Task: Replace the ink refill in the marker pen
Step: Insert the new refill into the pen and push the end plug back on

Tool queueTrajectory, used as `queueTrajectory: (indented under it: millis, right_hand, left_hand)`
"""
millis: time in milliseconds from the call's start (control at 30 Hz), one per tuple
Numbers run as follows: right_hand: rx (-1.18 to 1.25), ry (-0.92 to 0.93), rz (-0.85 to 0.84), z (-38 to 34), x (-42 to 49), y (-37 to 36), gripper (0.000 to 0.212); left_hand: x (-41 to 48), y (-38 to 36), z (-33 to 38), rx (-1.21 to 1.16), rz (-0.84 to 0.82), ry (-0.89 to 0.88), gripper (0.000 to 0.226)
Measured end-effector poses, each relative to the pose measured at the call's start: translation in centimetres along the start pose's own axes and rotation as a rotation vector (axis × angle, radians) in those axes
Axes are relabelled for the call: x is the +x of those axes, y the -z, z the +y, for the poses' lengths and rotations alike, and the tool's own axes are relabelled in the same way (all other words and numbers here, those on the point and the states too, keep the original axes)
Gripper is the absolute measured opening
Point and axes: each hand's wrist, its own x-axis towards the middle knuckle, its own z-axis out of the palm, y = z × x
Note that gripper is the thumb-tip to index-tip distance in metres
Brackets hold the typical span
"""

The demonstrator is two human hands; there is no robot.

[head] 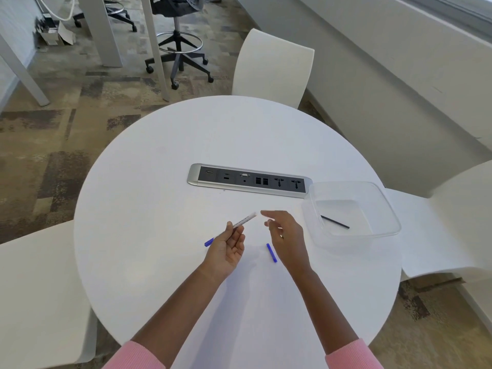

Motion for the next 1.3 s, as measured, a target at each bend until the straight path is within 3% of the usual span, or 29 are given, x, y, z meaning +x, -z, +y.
queueTrajectory:
  millis: [200,367,633,767,1033,1300]
  right_hand:
    - [-0.195,-0.365,-0.111,4.0,-0.7,0.1,0.017]
    - [-0.332,-0.494,-0.213,5.8,-2.4,-0.5,0.022]
    - [-0.324,-0.512,-0.15,6.4,-3.1,-1.1,0.011]
    - [-0.204,-0.523,-0.113,5.9,-3.0,-0.8,0.007]
    - [0.106,-0.358,0.008,2.3,-2.9,0.2,0.007]
    - [0.156,-0.288,0.05,0.7,-2.5,0.5,0.008]
  left_hand:
    - [0.0,0.8,0.0,0.01,0.037,-0.012,0.02]
    - [0.0,1.2,0.0,0.015,0.064,-0.012,0.02]
    - [-0.2,1.4,-0.1,0.017,0.079,-0.013,0.02]
    - [-0.1,1.5,-0.1,0.025,0.088,-0.009,0.02]
    - [-0.1,1.6,-0.2,0.051,0.097,-0.017,0.02]
    - [-0.1,1.7,-0.2,0.083,0.109,-0.012,0.019]
